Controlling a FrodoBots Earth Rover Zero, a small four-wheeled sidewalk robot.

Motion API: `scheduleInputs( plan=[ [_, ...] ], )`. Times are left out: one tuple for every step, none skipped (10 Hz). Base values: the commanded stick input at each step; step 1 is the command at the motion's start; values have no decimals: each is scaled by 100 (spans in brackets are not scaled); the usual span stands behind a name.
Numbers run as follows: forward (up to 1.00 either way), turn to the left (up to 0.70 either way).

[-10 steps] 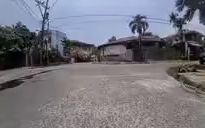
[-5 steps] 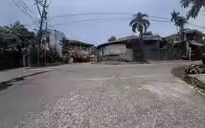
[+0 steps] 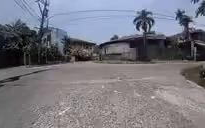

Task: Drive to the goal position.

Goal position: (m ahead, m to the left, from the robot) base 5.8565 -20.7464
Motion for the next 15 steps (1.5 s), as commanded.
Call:
scheduleInputs(
  plan=[
    [100,0],
    [78,0],
    [43,0],
    [0,0],
    [0,0],
    [0,0],
    [0,0],
    [0,0],
    [0,0],
    [0,0],
    [0,0],
    [0,0],
    [3,0],
    [5,0],
    [5,0]
  ],
)
